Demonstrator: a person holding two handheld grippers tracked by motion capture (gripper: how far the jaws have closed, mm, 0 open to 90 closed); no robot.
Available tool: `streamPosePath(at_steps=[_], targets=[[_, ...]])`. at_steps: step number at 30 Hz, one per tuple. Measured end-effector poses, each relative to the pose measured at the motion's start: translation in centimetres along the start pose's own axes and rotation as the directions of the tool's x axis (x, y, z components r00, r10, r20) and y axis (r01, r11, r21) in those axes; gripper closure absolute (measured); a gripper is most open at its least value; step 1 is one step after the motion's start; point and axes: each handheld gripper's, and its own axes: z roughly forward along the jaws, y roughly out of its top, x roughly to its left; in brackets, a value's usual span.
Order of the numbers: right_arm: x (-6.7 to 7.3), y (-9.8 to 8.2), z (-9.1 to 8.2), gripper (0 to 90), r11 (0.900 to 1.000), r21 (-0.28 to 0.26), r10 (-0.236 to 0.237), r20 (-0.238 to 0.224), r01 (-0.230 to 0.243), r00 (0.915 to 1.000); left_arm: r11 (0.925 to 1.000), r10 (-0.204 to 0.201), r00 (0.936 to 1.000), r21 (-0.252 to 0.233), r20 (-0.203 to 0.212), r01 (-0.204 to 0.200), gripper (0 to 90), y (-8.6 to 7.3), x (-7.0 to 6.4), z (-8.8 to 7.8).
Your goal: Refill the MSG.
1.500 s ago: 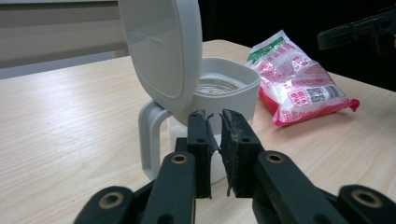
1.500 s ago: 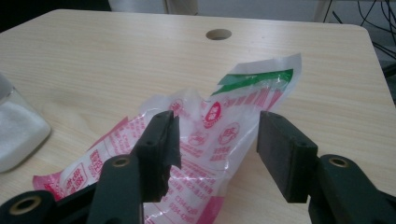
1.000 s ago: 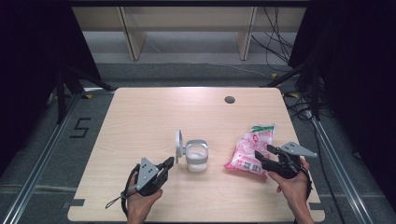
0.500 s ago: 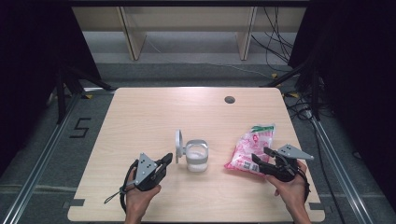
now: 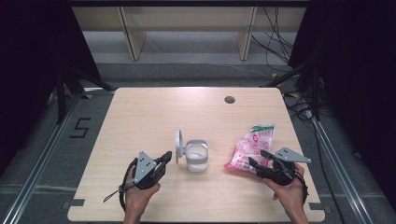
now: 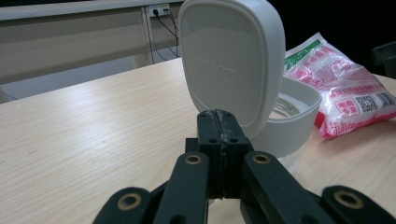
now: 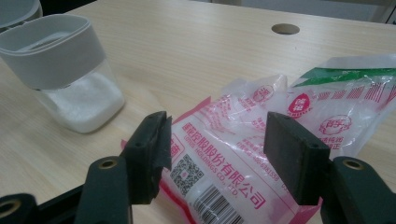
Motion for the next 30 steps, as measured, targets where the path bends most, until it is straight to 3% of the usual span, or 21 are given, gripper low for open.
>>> streamPosePath(at_steps=[2, 3, 4, 5, 6, 8, 9, 10, 11, 12, 16, 18, 21, 22, 23, 24, 28, 29, 30], targets=[[-0.1, 0.0, -0.2, 40.9, 0.999, 0.008, -0.040, 0.005, 0.040, 0.9992, 1.0000, -0.001, 1.0000, -0.002, 0.000, 0.001, 89.2, 0.0, 0.0, 0.0], [0.2, -0.1, -0.2, 40.9, 1.000, 0.000, -0.002, -0.002, 0.002, 1.0000, 1.0000, 0.003, 1.0000, -0.002, 0.002, -0.003, 89.2, 0.1, 0.0, 0.0], [-0.1, -0.1, -0.3, 40.9, 0.999, 0.009, -0.043, 0.008, 0.043, 0.9991, 1.0000, 0.004, 1.0000, -0.002, 0.001, -0.004, 89.2, 0.1, 0.0, 0.1], [0.3, -0.2, -0.4, 40.9, 1.000, 0.013, -0.017, 0.000, 0.017, 0.9999, 1.0000, 0.005, 1.0000, 0.000, 0.000, -0.005, 89.2, 0.2, 0.0, 0.1], [0.2, -0.2, -0.3, 40.9, 0.999, 0.003, -0.039, -0.010, 0.039, 0.9992, 0.9999, 0.010, 1.0000, 0.004, 0.000, -0.010, 89.2, 0.2, 0.0, 0.1], [0.4, -0.3, -0.4, 41.0, 0.999, 0.021, -0.035, -0.009, 0.035, 0.9994, 1.0000, 0.006, 1.0000, 0.005, 0.000, -0.006, 89.2, 0.3, 0.0, 0.2], [0.4, -0.3, -0.3, 40.9, 0.999, 0.003, -0.054, -0.012, 0.054, 0.9985, 0.9999, 0.009, 1.0000, 0.005, 0.001, -0.009, 89.2, 0.3, 0.0, 0.2], [0.5, -0.4, -0.2, 41.0, 0.999, 0.006, -0.044, -0.023, 0.044, 0.9988, 0.9999, 0.013, 0.9999, -0.001, 0.006, -0.013, 89.3, 0.4, 0.1, 0.4], [0.6, -0.3, -0.2, 40.9, 0.998, 0.008, -0.058, -0.007, 0.058, 0.9983, 0.9999, 0.011, 0.9999, 0.002, 0.008, -0.011, 89.2, 0.4, 0.1, 0.4], [0.9, -0.4, -0.3, 40.9, 0.999, 0.018, -0.029, -0.019, 0.029, 0.9994, 1.0000, 0.010, 0.9999, -0.002, 0.006, -0.010, 89.2, 0.5, 0.0, 0.5], [1.3, -0.5, -0.3, 40.9, 0.999, 0.027, -0.038, -0.036, 0.039, 0.9987, 0.9999, 0.015, 0.9999, 0.007, 0.007, -0.015, 89.3, 0.9, 0.0, 0.7], [1.3, -0.5, -0.4, 40.9, 0.997, 0.024, -0.067, -0.036, 0.068, 0.9971, 0.9998, 0.018, 0.9998, 0.004, 0.009, -0.018, 89.3, 1.1, -0.1, 0.9], [1.3, -0.7, -0.4, 40.9, 0.997, 0.020, -0.067, -0.047, 0.068, 0.9967, 0.9995, 0.029, 0.9995, 0.014, 0.008, -0.029, 89.3, 1.4, -0.1, 1.1], [1.6, -0.7, -0.5, 40.9, 0.999, 0.026, -0.043, -0.044, 0.044, 0.9981, 0.9996, 0.027, 0.9996, 0.013, 0.010, -0.027, 89.3, 1.4, -0.1, 1.2], [1.5, -0.7, -0.5, 40.9, 0.998, 0.026, -0.062, -0.050, 0.064, 0.9968, 0.9995, 0.028, 0.9996, 0.011, 0.008, -0.028, 89.3, 1.5, -0.1, 1.3], [1.7, -0.8, -0.6, 40.9, 0.999, 0.028, -0.040, -0.050, 0.042, 0.9979, 0.9995, 0.030, 0.9995, 0.013, 0.006, -0.030, 89.3, 1.6, -0.1, 1.3], [1.7, -0.9, -0.5, 40.9, 0.997, 0.025, -0.069, -0.061, 0.071, 0.9957, 0.9994, 0.030, 0.9995, 0.014, 0.003, -0.030, 89.3, 1.8, -0.1, 1.5], [2.0, -1.0, -0.5, 40.9, 0.999, 0.022, -0.043, -0.065, 0.044, 0.9970, 0.9994, 0.030, 0.9995, 0.017, 0.005, -0.030, 89.3, 1.8, 0.0, 1.5], [1.8, -1.0, -0.5, 40.9, 0.997, 0.025, -0.067, -0.066, 0.069, 0.9955, 0.9995, 0.029, 0.9996, 0.014, 0.003, -0.029, 89.3, 1.9, 0.0, 1.5]])
